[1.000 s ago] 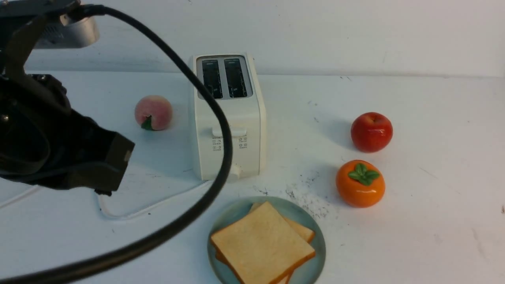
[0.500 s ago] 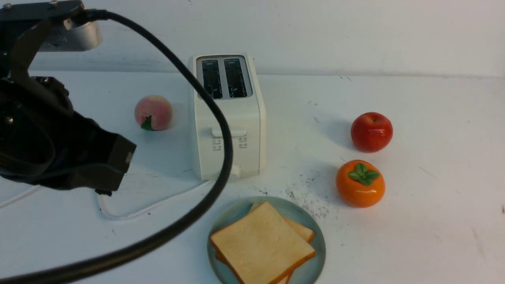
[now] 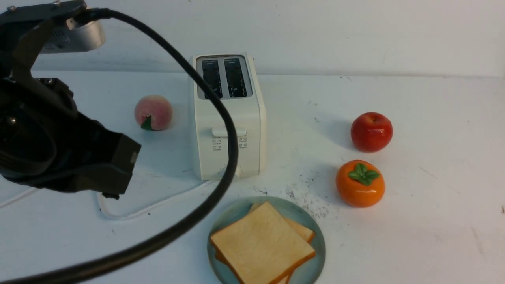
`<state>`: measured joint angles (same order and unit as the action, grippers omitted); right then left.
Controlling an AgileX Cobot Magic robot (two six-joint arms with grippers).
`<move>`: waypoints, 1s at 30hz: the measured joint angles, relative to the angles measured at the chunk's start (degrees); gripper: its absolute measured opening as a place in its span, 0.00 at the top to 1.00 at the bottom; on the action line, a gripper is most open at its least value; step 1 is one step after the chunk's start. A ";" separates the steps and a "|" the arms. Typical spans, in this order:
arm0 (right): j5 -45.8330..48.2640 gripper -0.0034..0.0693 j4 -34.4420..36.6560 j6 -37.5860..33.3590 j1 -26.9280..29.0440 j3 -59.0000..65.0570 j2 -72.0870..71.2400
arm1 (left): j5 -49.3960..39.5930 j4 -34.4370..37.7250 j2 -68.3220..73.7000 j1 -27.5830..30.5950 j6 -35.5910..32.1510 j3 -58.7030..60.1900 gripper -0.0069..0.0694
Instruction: Take toasted bread from bread machine on white table place on plate.
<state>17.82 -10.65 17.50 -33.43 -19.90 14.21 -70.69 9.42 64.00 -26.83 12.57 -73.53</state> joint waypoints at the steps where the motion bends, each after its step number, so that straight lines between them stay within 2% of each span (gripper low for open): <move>1: 0.05 0.95 1.02 0.00 0.89 0.96 -1.09 | 0.06 0.00 0.00 0.00 0.00 0.00 0.93; 4: -0.16 0.94 2.39 0.00 4.79 2.69 -2.97 | 0.06 0.00 0.00 0.00 0.00 0.00 0.93; 6: -0.16 0.94 3.27 0.00 10.01 5.28 -5.05 | 0.13 0.00 0.00 0.00 0.00 0.00 0.92; 8: -0.16 0.94 3.54 0.00 12.96 6.54 -6.38 | 0.40 0.00 0.00 0.00 0.00 0.00 0.92; 12: -0.10 0.93 3.81 0.00 23.44 13.51 -12.33 | 1.35 0.00 0.00 0.00 -0.05 0.00 0.92; 14: -0.10 0.93 3.81 0.00 26.57 17.01 -14.30 | 1.35 0.00 0.00 0.00 -0.05 0.00 0.92; 18: 1.26 0.92 3.81 0.00 29.30 21.10 -14.74 | 1.41 0.00 0.00 0.00 -0.05 0.00 0.91; 23: 3.19 0.92 3.81 0.07 29.71 20.99 -14.79 | 2.13 -0.21 -0.12 0.00 -1.68 0.00 0.91; 30: 3.58 0.90 3.81 0.15 29.71 20.93 -14.79 | 2.17 -4.93 -5.23 0.00 -2.86 0.00 0.91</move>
<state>21.40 -6.84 17.65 -3.72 1.03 -0.58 -68.52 4.49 58.77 -26.83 9.72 -73.53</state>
